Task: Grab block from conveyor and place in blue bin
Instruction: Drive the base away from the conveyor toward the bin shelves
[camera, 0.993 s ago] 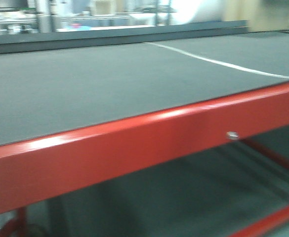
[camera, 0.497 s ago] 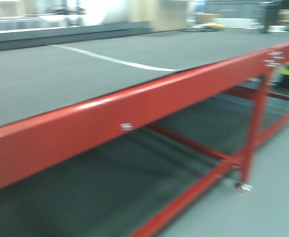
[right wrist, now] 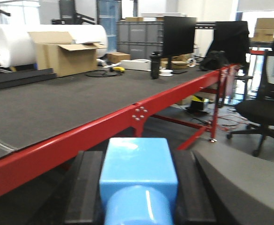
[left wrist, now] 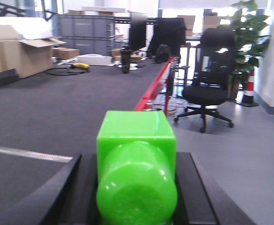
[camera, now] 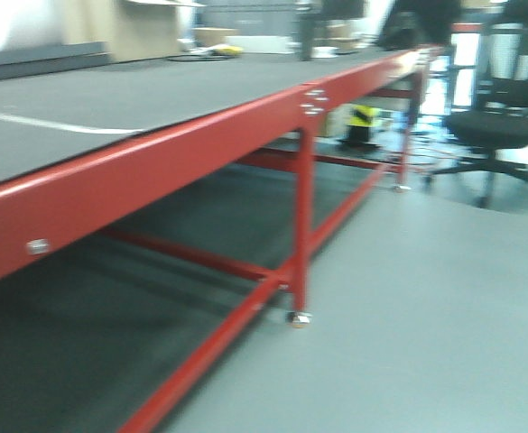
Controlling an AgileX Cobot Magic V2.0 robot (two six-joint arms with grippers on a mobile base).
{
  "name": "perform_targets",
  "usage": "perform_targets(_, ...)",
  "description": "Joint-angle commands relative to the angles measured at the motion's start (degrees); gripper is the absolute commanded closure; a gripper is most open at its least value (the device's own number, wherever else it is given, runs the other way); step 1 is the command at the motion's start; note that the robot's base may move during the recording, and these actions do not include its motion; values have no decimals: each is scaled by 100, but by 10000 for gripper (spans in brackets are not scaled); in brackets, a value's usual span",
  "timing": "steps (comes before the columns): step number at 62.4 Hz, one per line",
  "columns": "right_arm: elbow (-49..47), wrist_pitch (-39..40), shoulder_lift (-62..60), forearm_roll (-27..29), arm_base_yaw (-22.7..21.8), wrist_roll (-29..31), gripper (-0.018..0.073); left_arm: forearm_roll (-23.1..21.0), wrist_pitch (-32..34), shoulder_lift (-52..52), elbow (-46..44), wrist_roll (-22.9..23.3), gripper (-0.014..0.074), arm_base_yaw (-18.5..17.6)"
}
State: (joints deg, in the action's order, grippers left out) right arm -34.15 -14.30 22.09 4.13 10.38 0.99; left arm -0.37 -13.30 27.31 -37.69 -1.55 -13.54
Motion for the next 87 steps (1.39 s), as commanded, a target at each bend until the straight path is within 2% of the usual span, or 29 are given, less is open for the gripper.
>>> perform_targets(1, 12, 107, -12, -37, 12, 25, 721, 7, 106, -18, -3, 11, 707, -34)
perform_targets(87, 12, 107, -12, -37, 12, 25, 721, 7, 106, -18, -3, 11, 707, -34)
